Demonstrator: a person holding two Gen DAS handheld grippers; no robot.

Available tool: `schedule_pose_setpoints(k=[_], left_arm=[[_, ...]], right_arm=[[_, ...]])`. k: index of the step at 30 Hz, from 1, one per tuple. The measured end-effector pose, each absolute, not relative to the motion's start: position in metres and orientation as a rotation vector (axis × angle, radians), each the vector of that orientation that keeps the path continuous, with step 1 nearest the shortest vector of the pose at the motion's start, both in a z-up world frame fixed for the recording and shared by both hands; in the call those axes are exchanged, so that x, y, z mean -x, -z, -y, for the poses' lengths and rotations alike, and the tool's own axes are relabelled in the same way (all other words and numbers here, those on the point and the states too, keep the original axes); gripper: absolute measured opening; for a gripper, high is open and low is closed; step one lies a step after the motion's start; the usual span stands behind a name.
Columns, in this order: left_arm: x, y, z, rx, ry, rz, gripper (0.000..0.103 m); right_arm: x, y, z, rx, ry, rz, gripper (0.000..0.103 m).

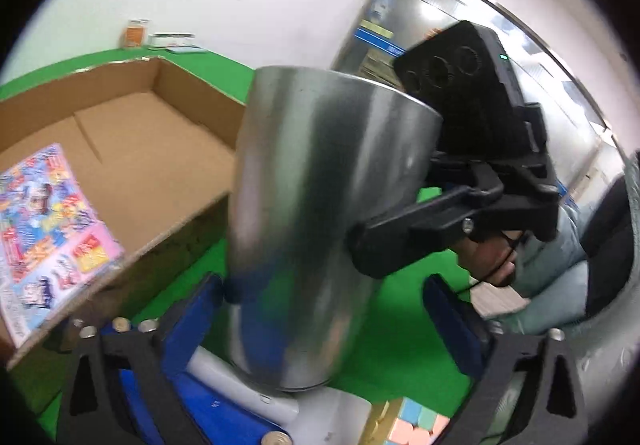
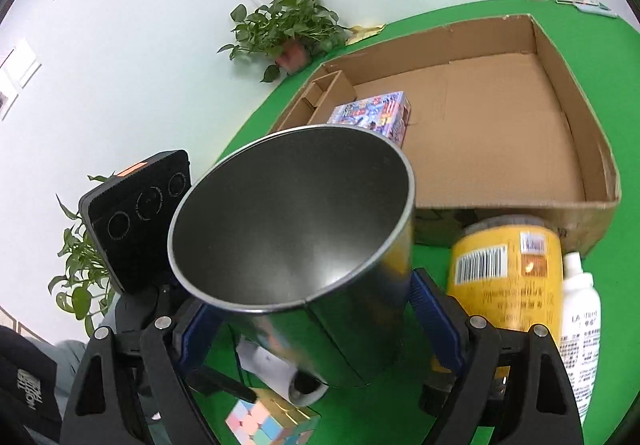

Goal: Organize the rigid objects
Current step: 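Carry the silver cylinder with the right gripper into the box beside the game box, then lay the cylinder down in the box and open the right gripper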

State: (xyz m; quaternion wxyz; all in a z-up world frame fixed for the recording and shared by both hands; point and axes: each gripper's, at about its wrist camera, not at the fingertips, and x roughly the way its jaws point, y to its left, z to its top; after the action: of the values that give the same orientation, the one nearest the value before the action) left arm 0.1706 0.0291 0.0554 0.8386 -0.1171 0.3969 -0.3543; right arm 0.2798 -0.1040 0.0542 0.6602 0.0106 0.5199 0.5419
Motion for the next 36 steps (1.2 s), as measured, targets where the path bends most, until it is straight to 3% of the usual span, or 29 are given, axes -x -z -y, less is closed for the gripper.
schedule_pose_setpoints(k=[1, 14, 26, 28, 30, 36], left_arm=[[-0.175, -0.057, -0.032, 0.266, 0.711, -0.854, 0.079], [-0.256, -0.103, -0.085, 0.616, 0.45, -0.964, 0.077], [-0.3, -0.006, -0.106, 0.785, 0.366, -1.246, 0.07], [-0.297, -0.002, -0.104, 0.798, 0.363, -1.25, 0.068], [-0.295, -0.004, -0.105, 0.774, 0.349, -1.249, 0.059], [-0.294, -0.006, -0.116, 0.778, 0.317, -1.245, 0.06]], right_arm=[[-0.287, -0.058, 0.102, -0.028, -1.208, -1.175, 0.086], [-0.393, -0.105, 0.005, -0.044, -1.146, -1.217, 0.085], [-0.448, 0.015, -0.036, -0.056, -0.946, -1.479, 0.083], [-0.45, 0.029, -0.035, -0.076, -0.905, -1.522, 0.083], [-0.45, 0.039, -0.038, -0.063, -0.857, -1.555, 0.083], [-0.44, 0.036, -0.038, -0.057, -0.837, -1.595, 0.085]])
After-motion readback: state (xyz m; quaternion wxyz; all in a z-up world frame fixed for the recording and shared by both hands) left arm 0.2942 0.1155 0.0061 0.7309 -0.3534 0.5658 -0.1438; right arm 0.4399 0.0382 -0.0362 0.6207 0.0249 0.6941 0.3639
